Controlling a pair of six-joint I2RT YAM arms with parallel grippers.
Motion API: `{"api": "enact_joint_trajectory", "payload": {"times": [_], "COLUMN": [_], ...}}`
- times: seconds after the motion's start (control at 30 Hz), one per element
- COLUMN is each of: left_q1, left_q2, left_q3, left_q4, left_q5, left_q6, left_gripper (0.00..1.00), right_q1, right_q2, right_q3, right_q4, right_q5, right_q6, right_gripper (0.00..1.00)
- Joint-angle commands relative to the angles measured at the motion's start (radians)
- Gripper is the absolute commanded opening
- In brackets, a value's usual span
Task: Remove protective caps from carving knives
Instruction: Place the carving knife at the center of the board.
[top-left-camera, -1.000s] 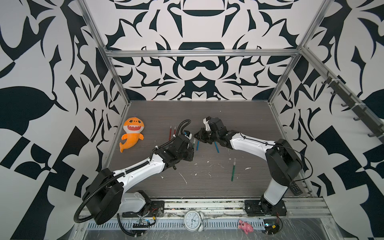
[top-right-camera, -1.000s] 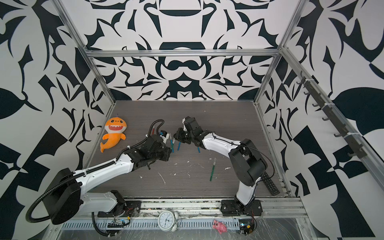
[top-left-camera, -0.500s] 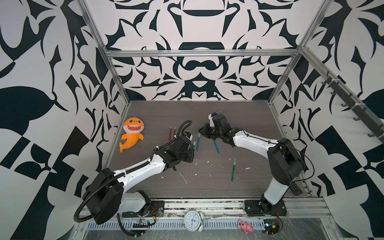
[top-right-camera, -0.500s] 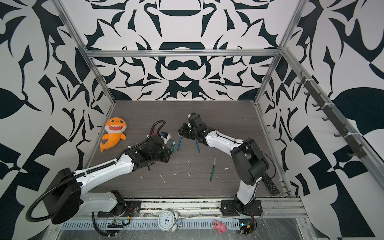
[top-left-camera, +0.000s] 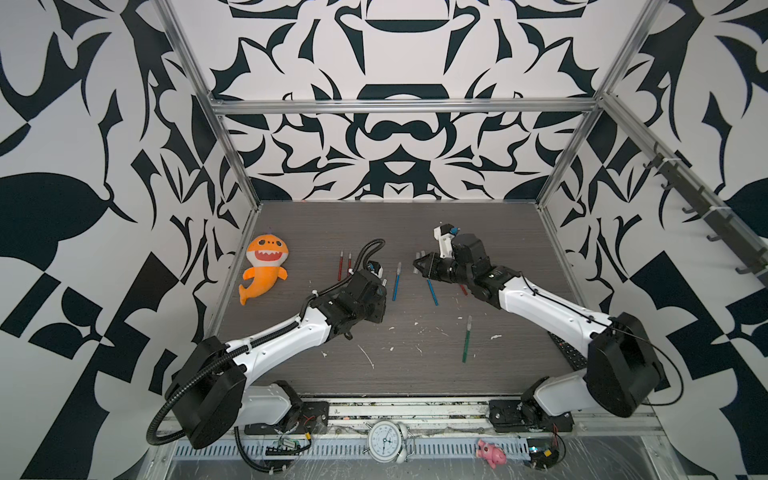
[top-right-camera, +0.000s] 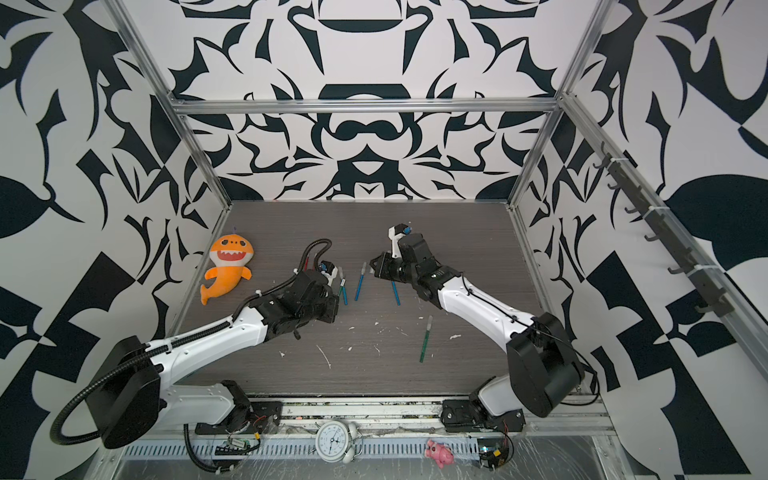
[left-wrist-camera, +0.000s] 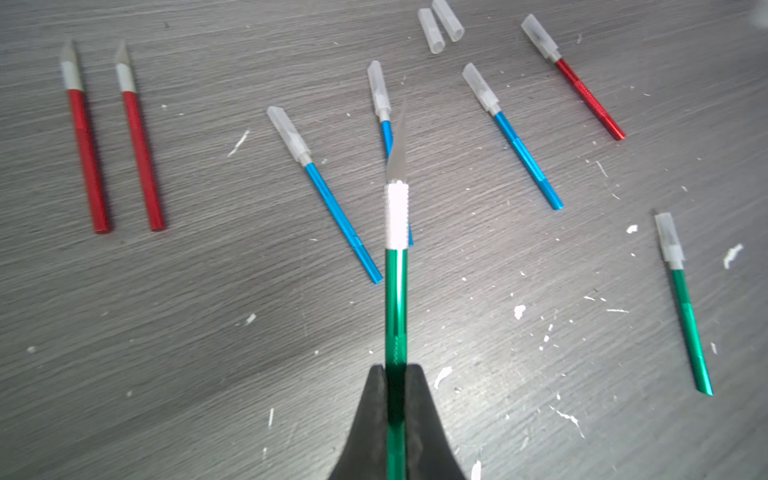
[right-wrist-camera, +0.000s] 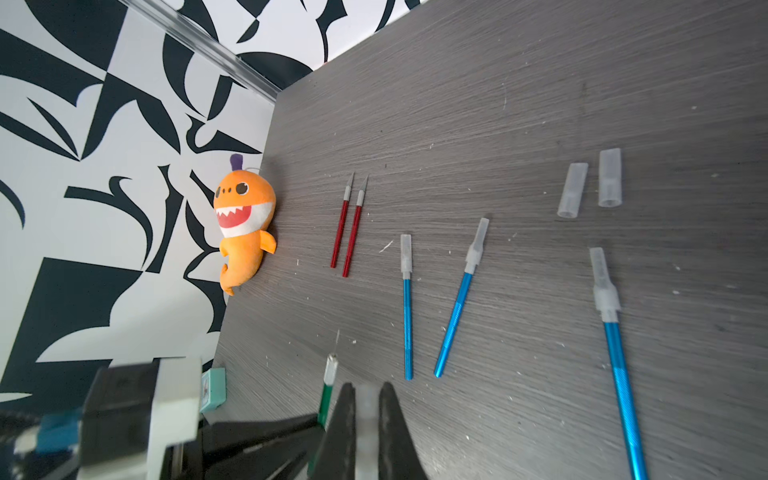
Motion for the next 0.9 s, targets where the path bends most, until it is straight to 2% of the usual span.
{"api": "enact_joint_trajectory", "payload": {"times": [0.0, 0.2, 0.4, 0.57, 0.87], "left_q1": [0.048, 0.143, 0.235, 0.266, 0.293], "left_q2": [0.041, 0.214, 0.394, 0.525, 0.679], "left_q3": [0.085, 0.246, 0.339, 0.434, 0.566], "left_q4": [-0.065, -0.164, -0.184, -0.206, -0.219], "left_q5": [-0.074, -0.12, -0.126, -0.133, -0.106], "left_q6": [-0.023, -0.041, -0.065, -0.045, -0.01], "left_gripper": [0.0, 0.0, 0.0, 0.0, 0.0], "right_q1": [0.002, 0.003, 0.003, 0.003, 0.004], "right_q2": [-0.09, -0.167, -0.232, -0.27, -0.295], "right_q3": [-0.016, -0.056, -0.097, -0.111, -0.15], "right_q4": [-0.048, -0.119, -0.166, -0.205, -0.208], "right_q5": [0.038, 0.053, 0.067, 0.081, 0.078], "right_q6": [-0.073, -0.105, -0.128, -0.153, -0.146], "right_gripper": [0.0, 0.0, 0.0, 0.0, 0.0]}}
